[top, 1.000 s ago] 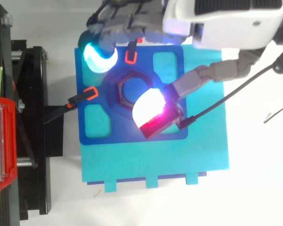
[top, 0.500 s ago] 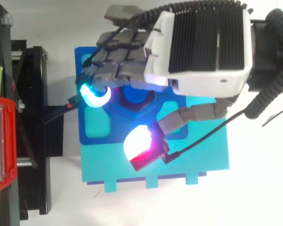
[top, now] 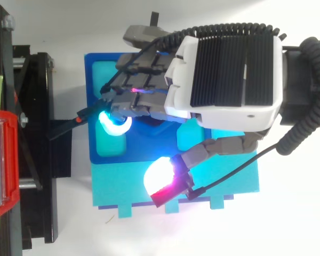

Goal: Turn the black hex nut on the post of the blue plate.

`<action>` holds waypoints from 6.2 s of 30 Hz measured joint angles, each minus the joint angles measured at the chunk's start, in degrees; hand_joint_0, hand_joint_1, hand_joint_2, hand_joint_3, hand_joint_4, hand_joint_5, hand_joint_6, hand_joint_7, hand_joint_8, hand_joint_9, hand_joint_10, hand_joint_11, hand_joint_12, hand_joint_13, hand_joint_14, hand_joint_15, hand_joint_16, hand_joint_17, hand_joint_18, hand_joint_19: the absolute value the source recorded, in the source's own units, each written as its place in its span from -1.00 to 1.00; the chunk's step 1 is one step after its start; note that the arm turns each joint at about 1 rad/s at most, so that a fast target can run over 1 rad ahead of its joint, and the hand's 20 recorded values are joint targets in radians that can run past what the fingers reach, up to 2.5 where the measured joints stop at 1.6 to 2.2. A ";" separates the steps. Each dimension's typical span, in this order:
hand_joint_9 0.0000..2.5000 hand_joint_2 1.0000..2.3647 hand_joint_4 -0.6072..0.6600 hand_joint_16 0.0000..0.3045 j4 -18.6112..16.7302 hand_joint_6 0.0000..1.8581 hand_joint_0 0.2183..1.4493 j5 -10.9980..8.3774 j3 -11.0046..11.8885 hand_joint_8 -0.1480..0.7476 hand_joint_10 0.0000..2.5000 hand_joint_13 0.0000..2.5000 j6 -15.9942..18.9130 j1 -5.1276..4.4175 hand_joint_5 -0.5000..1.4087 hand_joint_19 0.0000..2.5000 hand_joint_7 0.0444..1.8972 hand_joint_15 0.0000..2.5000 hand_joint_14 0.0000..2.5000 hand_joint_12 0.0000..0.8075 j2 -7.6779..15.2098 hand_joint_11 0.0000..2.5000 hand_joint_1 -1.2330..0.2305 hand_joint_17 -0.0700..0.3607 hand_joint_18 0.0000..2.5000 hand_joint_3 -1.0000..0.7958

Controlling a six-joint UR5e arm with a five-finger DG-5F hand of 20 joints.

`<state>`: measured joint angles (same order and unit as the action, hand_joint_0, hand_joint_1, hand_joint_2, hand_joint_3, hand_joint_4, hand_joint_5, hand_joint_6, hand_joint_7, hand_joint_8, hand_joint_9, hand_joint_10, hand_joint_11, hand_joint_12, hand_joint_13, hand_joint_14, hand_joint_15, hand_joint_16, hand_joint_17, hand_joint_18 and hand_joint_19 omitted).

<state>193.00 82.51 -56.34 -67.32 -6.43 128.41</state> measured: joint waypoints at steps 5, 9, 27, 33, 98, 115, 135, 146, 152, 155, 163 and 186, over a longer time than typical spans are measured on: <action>-0.61 -1.00 0.22 -0.61 0.89 -0.46 -0.60 0.61 0.01 -0.11 -1.00 -0.75 -0.05 0.50 -0.67 -0.97 -0.23 -0.99 -1.00 -0.11 0.00 -1.00 0.10 -0.06 -0.93 -0.44; -0.61 -1.00 0.22 -0.61 1.51 -0.46 -0.60 1.25 0.01 -0.12 -1.00 -0.75 -0.21 0.91 -0.67 -0.97 -0.23 -0.98 -1.00 -0.10 0.00 -1.00 0.10 -0.06 -0.93 -0.44; -0.61 -1.00 0.22 -0.61 1.90 -0.46 -0.60 3.92 0.95 -0.11 -1.00 -0.75 -1.32 2.91 -0.67 -0.97 -0.23 -0.99 -1.00 -0.10 -0.01 -1.00 0.10 -0.06 -0.93 -0.44; -0.61 -1.00 0.22 -0.61 1.66 -0.46 -0.60 5.34 0.98 -0.11 -1.00 -0.75 -1.77 3.83 -0.67 -0.97 -0.23 -0.98 -1.00 -0.11 -0.01 -1.00 0.10 -0.06 -0.93 -0.44; -0.62 -1.00 0.22 -0.61 -1.90 -0.46 -0.60 2.18 0.54 -0.12 -1.00 -0.75 -3.61 0.82 -0.67 -0.97 -0.17 -0.98 -1.00 -0.10 0.06 -1.00 0.11 -0.06 -0.92 -0.44; -0.62 -1.00 0.22 -0.62 -0.39 -0.46 -0.60 2.60 0.55 -0.12 -1.00 -0.74 -4.24 1.33 -0.68 -0.97 -0.16 -0.99 -1.00 -0.11 0.01 -1.00 0.10 -0.06 -0.92 -0.44; -0.62 -1.00 0.22 -0.61 -0.09 -0.46 -0.60 7.20 0.53 -0.12 -1.00 -0.74 -5.99 4.98 -0.68 -0.97 -0.17 -0.98 -1.00 -0.10 0.00 -1.00 0.10 -0.06 -0.92 -0.44; -0.62 -1.00 0.22 -0.61 -0.34 -0.46 -0.60 11.30 0.48 -0.12 -1.00 -0.74 -7.19 7.81 -0.68 -0.97 -0.17 -0.98 -1.00 -0.10 0.01 -1.00 0.10 -0.06 -0.92 -0.44; -0.62 -1.00 0.22 -0.61 -1.17 -0.46 -0.60 11.70 0.49 -0.12 -1.00 -0.74 -7.37 7.88 -0.68 -0.97 -0.17 -0.98 -1.00 -0.10 0.01 -1.00 0.10 -0.06 -0.92 -0.44; -0.62 -1.00 0.22 -0.61 -1.73 -0.46 -0.60 11.62 0.50 -0.12 -1.00 -0.74 -7.38 7.63 -0.68 -0.97 -0.17 -0.98 -1.00 -0.10 0.03 -1.00 0.10 -0.06 -0.92 -0.44; -0.62 -1.00 0.22 -0.61 -3.93 -0.46 -0.60 10.00 0.52 -0.12 -1.00 -0.74 -7.39 6.27 -0.68 -0.97 -0.17 -0.98 -1.00 -0.10 0.06 -1.00 0.11 -0.06 -0.92 -0.44; -0.61 -1.00 0.22 -0.61 -2.97 -0.46 -0.60 3.45 0.12 -0.11 -1.00 -0.74 -7.34 1.68 -0.68 -0.97 -0.18 -0.98 -1.00 -0.10 0.09 -1.00 0.11 -0.06 -0.92 -0.44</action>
<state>190.04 85.96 -56.22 -74.66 -4.75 128.50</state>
